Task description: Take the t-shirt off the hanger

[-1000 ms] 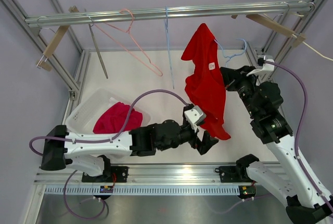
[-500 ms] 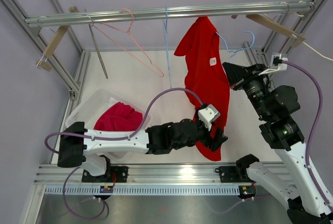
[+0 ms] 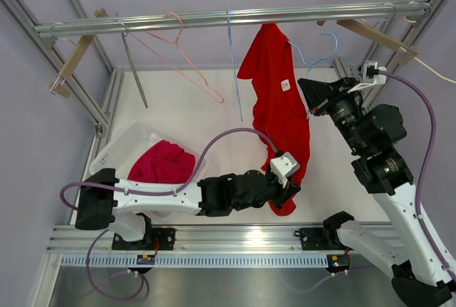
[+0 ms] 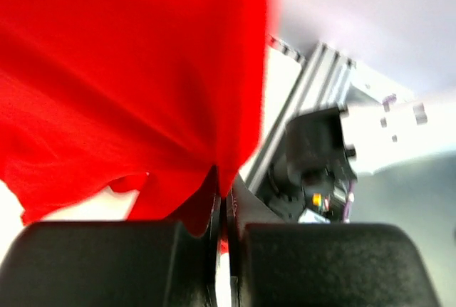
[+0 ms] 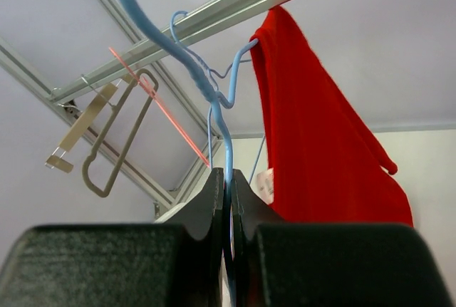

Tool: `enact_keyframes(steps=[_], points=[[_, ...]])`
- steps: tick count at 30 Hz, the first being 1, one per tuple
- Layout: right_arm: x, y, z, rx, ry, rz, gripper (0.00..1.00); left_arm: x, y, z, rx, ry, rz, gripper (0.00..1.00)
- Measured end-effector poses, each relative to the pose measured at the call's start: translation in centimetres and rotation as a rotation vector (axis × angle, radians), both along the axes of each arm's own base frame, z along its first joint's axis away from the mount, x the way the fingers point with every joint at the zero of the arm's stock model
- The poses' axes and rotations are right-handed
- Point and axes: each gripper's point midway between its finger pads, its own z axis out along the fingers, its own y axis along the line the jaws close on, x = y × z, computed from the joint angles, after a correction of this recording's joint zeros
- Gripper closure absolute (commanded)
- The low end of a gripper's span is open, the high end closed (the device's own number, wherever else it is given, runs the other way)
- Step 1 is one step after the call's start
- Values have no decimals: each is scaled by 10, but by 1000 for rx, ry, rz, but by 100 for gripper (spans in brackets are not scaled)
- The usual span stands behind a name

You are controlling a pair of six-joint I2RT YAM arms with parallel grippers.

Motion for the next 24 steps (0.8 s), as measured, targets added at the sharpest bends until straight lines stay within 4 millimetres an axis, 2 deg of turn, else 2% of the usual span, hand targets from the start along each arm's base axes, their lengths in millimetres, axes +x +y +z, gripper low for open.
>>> enact_keyframes(steps=[7, 10, 12, 15, 18, 21, 24], points=[[35, 13, 9, -36, 7, -23, 100, -43, 8, -40, 33, 57, -119, 100], [41, 17, 21, -45, -6, -19, 100, -51, 11, -51, 42, 72, -133, 100], [37, 16, 33, -47, -30, -19, 100, -55, 14, -56, 51, 77, -140, 100], [22, 10, 45, -61, -62, -13, 100, -59, 23, -65, 77, 79, -147, 100], [-6, -3, 53, -61, -101, -10, 100, -60, 35, -61, 99, 66, -145, 100], [-42, -18, 54, -45, -149, -2, 100, -61, 50, -46, 113, 32, -147, 100], [-80, -34, 58, -20, -210, 4, 100, -58, 62, -19, 123, -29, -139, 100]])
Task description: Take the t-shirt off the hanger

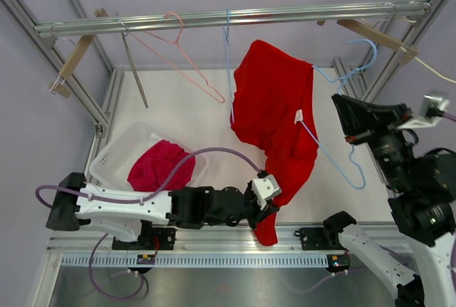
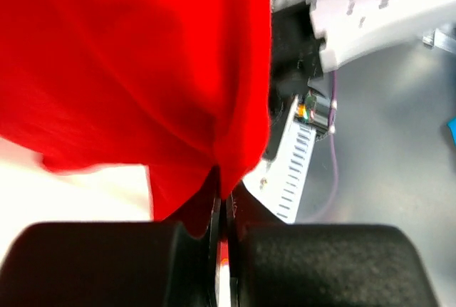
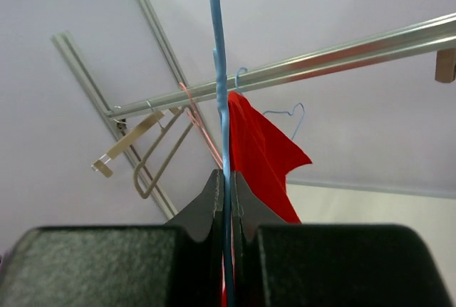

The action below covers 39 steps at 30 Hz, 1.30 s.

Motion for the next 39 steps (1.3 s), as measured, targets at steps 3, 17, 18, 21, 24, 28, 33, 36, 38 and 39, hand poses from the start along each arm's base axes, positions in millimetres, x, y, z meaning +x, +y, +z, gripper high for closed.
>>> enact_keyframes(steps=[3, 17, 18, 21, 24, 28, 33, 36, 38, 39], points=[[-36, -18, 11, 23, -75, -6, 100, 8, 5, 48, -52, -65, 23, 100], [-122, -50, 13, 8, -145, 31, 100, 114, 55, 194, -140, -500, 450, 100], [-128, -51, 15, 9, -154, 41, 100, 125, 56, 196, -131, -519, 479, 97], [-146, -53, 21, 13, -179, 74, 100, 155, 58, 194, -99, -556, 537, 57], [-158, -52, 23, 10, -198, 110, 100, 166, 52, 194, -99, -582, 524, 29], [-161, -46, 19, 3, -185, 149, 100, 164, 32, 202, -122, -606, 467, 34], [-163, -41, 16, 1, -172, 186, 100, 165, 20, 211, -145, -627, 411, 44], [-163, -37, 14, 1, -164, 211, 100, 164, 17, 222, -174, -634, 387, 63], [-164, -36, 13, 4, -161, 225, 100, 160, 15, 229, -198, -633, 369, 100], [-165, -36, 13, 4, -160, 230, 100, 158, 13, 232, -211, -631, 359, 100]])
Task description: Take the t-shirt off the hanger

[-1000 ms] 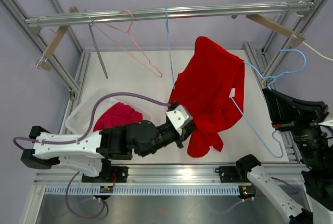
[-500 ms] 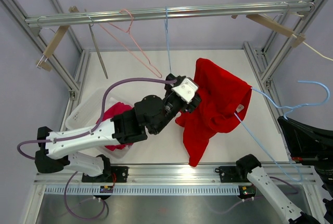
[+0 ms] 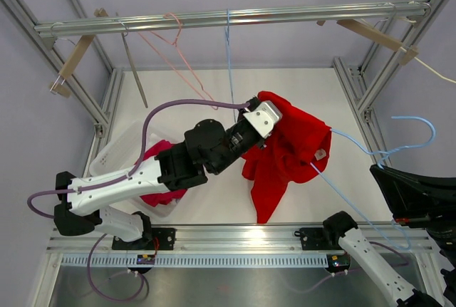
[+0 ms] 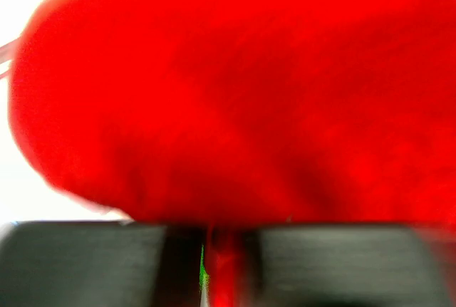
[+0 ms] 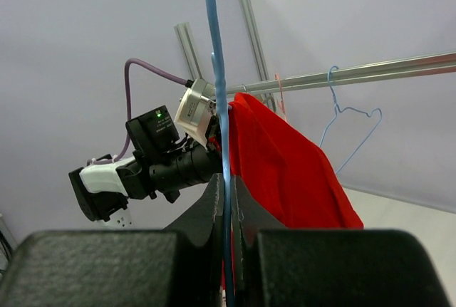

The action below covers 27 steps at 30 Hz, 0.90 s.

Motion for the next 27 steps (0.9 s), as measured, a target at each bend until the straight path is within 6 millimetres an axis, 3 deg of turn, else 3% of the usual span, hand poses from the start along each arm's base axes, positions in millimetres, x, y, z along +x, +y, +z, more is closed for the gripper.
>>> enact_keyframes(steps=[7, 10, 13, 17, 19, 23, 27], points=[[3, -4, -2, 11, 18, -17, 100, -4, -2, 7, -19, -1, -29, 100], [8, -14, -10, 26, 48, -74, 100, -4, 0, 9, -18, 7, -25, 100], [15, -30, -25, 53, 96, -165, 100, -8, 6, 27, -24, 24, -36, 100], [24, -58, -53, 99, 170, -311, 100, -19, 27, 88, -114, 30, -69, 100], [25, -72, -66, 117, 196, -374, 100, -27, 50, 134, -213, 11, -82, 100], [34, -92, -86, 131, 260, -494, 100, -43, 104, 190, -337, -11, -95, 100], [49, -93, -103, 107, 312, -545, 100, -57, 171, 236, -463, -40, -80, 100]])
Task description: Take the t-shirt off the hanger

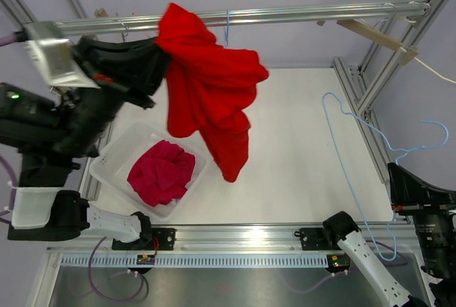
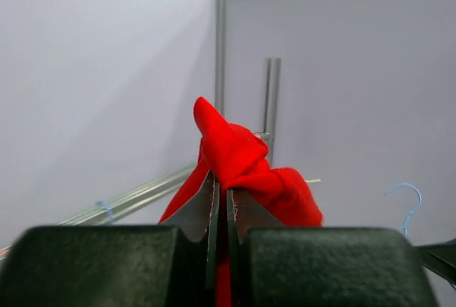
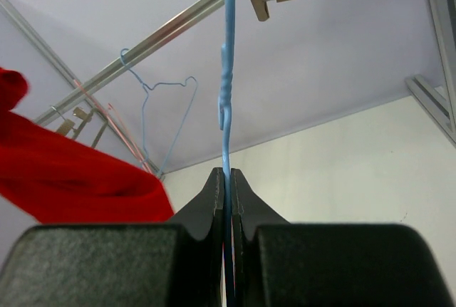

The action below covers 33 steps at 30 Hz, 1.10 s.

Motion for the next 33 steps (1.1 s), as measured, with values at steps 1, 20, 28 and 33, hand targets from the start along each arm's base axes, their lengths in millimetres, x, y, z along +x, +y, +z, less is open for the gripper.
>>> enact_keyframes(steps=[1, 20, 28, 33], points=[[3, 1, -2, -3, 9, -3, 100, -2, 17, 5, -20, -1, 16, 100], [58, 55, -9, -97, 101, 120, 100, 55, 117, -107, 277, 57, 647, 100], [65, 66, -17, -124, 110, 156, 100, 66, 133, -210, 468, 107, 826, 100], [64, 69, -15, -139, 99, 171, 100, 53, 193, -243, 300, 252, 847, 100]])
